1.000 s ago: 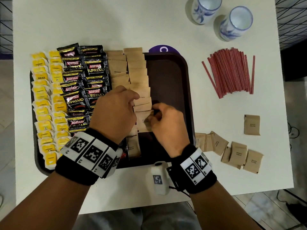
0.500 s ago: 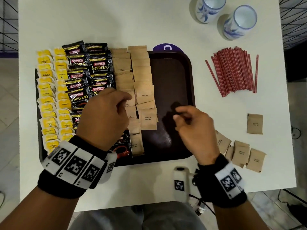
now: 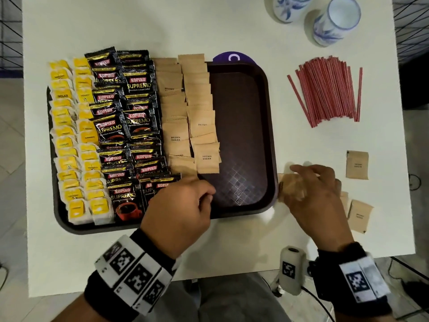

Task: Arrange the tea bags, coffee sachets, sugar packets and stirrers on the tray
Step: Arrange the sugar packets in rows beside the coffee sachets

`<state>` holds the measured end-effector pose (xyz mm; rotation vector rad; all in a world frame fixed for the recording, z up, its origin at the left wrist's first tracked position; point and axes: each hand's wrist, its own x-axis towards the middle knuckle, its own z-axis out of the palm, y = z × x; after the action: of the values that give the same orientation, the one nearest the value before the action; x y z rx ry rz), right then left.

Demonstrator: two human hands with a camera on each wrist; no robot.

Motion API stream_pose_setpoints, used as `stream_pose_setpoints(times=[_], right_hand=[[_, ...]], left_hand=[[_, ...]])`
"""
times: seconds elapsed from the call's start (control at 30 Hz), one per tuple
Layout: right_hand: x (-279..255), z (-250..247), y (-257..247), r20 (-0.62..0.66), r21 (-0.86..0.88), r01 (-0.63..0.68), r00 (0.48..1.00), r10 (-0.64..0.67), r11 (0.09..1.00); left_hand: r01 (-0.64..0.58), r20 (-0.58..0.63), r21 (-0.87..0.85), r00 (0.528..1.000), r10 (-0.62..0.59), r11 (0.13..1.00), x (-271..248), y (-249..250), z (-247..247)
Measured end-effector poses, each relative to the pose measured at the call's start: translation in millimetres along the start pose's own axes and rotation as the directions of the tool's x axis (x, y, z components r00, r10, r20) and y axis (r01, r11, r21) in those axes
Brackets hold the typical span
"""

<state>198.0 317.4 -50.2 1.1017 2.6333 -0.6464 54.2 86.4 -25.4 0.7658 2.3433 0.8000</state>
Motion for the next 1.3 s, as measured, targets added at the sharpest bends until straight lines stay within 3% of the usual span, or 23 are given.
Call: stream_pose_setpoints(times=[0.13,0.53,0.67,0.8,0.93,1.0,1.07,1.2,1.3], right_hand=[[4,3,-1,-0.042,0.016,0.035,0.999,-0.034,0.999],[8,-2,-4,0.042,0.137,-0.075,0.997,0.070,0.988],[11,-6,-5,-0.011,0.100,-0.026,1.000,0.028,0.995],[15,-12,-7,0.022,0.150,-0.036,0.999,0.033,0.988],[16,-30,-6,-0.075,0.141,0.053,0.996,-0.043,0.989],[18,-46,-9,-0.101,0.300,-0.001,0.994,0.033,0.954],[18,-55,-17,-0.053,0.521,-0.041,0.995,0.080,0.853],[13,-45,-48,0.142,0.714,-0.051,0.987,-0.073,0.698],[7,-25,-69,0.221,0.738,-0.054,0.961,-0.166,0.673]], left_hand=[[-0.004,-0.016,-0.002,1.000,0.004,1.000,2,-1,1],[0.000,-0.016,0.016,1.000,0.000,1.000,-5,2,4],[-0.014,-0.025,0.014,1.000,0.014,1.000,-5,2,5],[-0.024,-0.034,0.008,0.999,0.024,1.000,-6,0,4],[-0.036,-0.050,-0.001,0.998,0.035,0.999,-6,2,3],[-0.050,-0.066,-0.021,0.997,0.048,0.999,-5,4,0],[-0.070,-0.084,-0.056,0.994,0.065,0.996,0,7,-4],[-0.106,-0.160,-0.171,0.984,0.078,0.980,14,19,-8],[-0.071,-0.160,-0.273,0.987,0.028,0.959,21,28,-9]])
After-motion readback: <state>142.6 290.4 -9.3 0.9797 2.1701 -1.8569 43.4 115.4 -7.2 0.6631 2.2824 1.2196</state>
